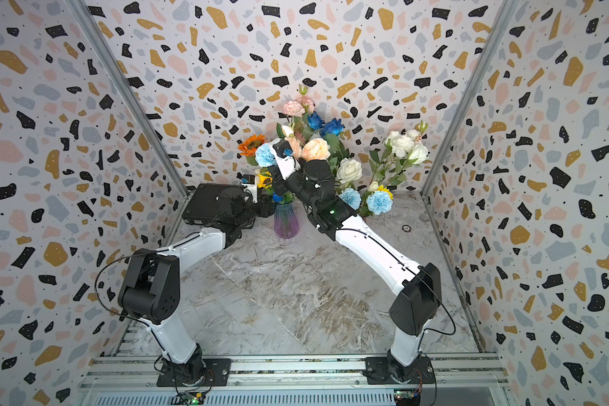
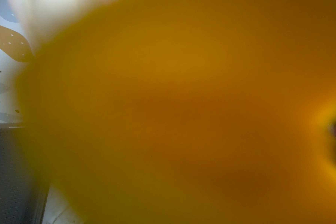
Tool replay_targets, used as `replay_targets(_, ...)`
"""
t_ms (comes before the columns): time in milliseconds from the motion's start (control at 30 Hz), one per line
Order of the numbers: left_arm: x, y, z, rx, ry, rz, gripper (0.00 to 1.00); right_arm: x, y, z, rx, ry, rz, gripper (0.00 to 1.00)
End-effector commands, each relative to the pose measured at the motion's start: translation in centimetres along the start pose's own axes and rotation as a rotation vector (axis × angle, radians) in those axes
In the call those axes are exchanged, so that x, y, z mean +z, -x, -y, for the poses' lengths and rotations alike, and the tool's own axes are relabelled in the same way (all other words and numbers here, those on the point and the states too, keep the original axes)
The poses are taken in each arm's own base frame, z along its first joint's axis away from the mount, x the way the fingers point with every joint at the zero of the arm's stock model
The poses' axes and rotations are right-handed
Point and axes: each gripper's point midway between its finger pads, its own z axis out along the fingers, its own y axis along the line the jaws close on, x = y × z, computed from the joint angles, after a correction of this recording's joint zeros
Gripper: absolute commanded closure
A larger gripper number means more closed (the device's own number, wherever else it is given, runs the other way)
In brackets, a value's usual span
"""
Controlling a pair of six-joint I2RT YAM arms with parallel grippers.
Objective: Pick out blue flowers from the vase
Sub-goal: Pick up the flower from the vase, then place the flower at the center of the board.
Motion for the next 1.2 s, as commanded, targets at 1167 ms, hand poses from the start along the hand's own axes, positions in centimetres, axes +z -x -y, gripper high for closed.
replay_targets(1167,0.1,-2.8,-1.4,0.007,0.066,-0.106,0.37,-18.5,14.6,-3.5,0.039,0.048,0.147,0.71)
